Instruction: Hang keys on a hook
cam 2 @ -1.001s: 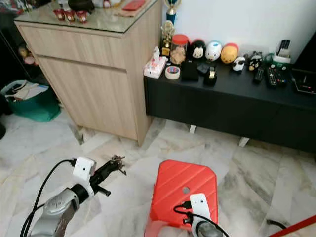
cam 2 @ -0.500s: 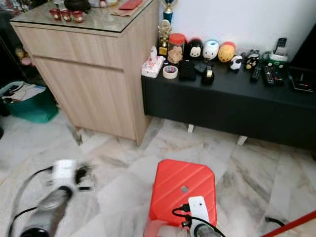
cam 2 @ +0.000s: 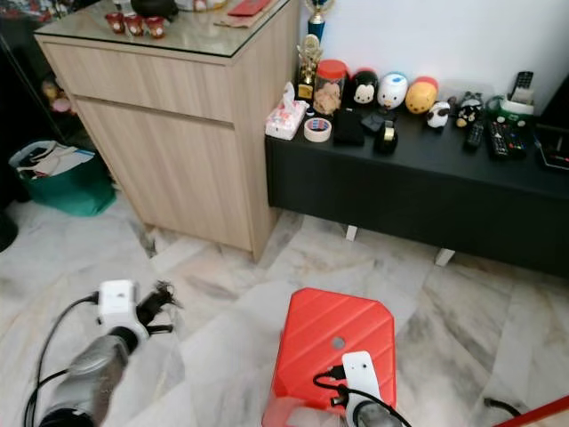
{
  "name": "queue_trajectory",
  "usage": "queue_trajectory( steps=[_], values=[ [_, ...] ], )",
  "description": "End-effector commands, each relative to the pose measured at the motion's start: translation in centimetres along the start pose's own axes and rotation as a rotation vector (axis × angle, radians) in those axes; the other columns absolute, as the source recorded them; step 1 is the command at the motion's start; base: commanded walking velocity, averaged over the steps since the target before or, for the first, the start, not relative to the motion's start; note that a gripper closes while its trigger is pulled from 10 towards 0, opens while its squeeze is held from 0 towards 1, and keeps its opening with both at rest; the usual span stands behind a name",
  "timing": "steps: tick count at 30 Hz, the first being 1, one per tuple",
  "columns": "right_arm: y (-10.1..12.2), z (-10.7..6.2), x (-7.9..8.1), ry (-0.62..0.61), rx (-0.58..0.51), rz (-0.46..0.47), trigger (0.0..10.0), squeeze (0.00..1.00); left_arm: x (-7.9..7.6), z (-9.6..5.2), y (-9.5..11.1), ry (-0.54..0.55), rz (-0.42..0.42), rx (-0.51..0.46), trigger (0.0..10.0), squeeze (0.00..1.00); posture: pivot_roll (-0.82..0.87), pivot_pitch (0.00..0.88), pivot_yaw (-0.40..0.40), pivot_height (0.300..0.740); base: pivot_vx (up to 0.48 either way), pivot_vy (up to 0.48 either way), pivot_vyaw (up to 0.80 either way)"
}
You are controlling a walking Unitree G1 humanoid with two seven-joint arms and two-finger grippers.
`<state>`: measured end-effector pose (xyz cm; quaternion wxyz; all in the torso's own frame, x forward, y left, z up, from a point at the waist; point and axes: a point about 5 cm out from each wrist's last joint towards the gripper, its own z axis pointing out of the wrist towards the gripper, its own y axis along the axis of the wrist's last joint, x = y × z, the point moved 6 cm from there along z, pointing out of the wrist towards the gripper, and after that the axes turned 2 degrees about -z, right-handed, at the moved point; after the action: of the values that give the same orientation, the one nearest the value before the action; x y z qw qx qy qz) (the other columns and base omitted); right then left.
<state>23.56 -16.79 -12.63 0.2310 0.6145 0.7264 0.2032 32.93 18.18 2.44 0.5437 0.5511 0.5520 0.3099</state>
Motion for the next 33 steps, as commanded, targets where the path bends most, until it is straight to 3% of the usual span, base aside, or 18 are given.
queue_trajectory(
  steps=[1,2,5,6,7,8,9,24,25,26,29,32,33],
  values=[
    [0.1,0.0,0.4,0.008,-0.005,0.008,10.0,0.0,-3.6,0.0,0.2,-0.174,-0.041,-0.023,10.0,0.0,0.1,0.104,-0.019,0.74,0.0,0.0,0.0],
    [0.1,0.0,0.4,0.008,-0.005,0.008,10.0,0.0,-3.3,0.1,0.5,-0.152,-0.04,-0.033,10.0,0.0,0.11,0.105,-0.019,0.74,0.0,0.0,0.0],
    [0.0,0.0,0.4,0.007,-0.002,0.008,10.0,0.0,-0.5,0.8,-0.2,0.031,-0.007,0.017,10.0,0.0,0.11,0.107,-0.02,0.74,0.0,0.0,0.0],
    [0.0,0.0,0.4,0.007,0.0,0.008,10.0,0.0,-1.8,0.7,-0.1,-0.054,-0.009,0.011,10.0,0.0,0.1,0.107,-0.019,0.74,0.0,0.0,0.0],
    [-0.1,0.0,0.5,0.008,0.002,0.008,10.0,0.0,-4.4,0.3,0.1,-0.207,-0.02,-0.007,10.0,0.0,0.1,0.107,-0.019,0.74,0.0,0.0,0.0],
    [-0.1,0.0,0.5,0.008,0.002,0.008,10.0,0.0,-4.4,0.3,0.1,-0.207,-0.02,-0.007,10.0,0.0,0.1,0.107,-0.019,0.74,0.0,0.0,0.0],
    [-0.2,0.0,0.5,0.009,0.003,0.008,10.0,0.0,-5.5,0.0,0.4,-0.265,-0.021,-0.018,10.0,0.0,0.11,0.107,-0.017,0.74,0.0,0.0,0.0],
    [-0.4,0.0,0.5,0.008,0.008,0.012,10.0,0.0,-5.7,-0.1,1.2,-0.257,0.031,-0.038,10.0,0.0,0.1,0.104,-0.017,0.74,0.0,0.0,0.0],
    [-0.5,0.0,0.5,0.009,0.01,0.012,10.0,0.0,-4.8,0.2,1.1,-0.189,0.039,-0.045,10.0,0.0,0.11,0.102,-0.017,0.74,0.0,0.0,0.0],
    [-0.5,0.0,0.5,0.009,0.01,0.012,10.0,0.0,-4.8,0.2,1.1,-0.189,0.039,-0.045,10.0,0.0,0.11,0.102,-0.017,0.74,0.0,0.0,0.0],
    [-0.8,-0.1,0.5,0.01,0.016,0.052,10.0,0.0,-2.0,0.3,0.7,-0.025,-0.03,-0.067,10.0,0.0,0.11,0.102,-0.017,0.74,0.0,0.0,0.0],
    [-1.6,-0.2,0.2,-0.005,0.036,0.152,10.0,0.0,1.9,-0.4,-0.9,0.194,0.006,-0.008,10.0,0.0,0.11,0.102,-0.017,0.74,0.0,0.0,0.0],
    [-1.6,-0.2,0.2,-0.005,0.036,0.152,10.0,0.0,1.9,-0.4,-0.9,0.194,0.006,-0.008,10.0,0.0,0.11,0.102,-0.017,0.74,0.0,0.0,0.0]
  ],
)
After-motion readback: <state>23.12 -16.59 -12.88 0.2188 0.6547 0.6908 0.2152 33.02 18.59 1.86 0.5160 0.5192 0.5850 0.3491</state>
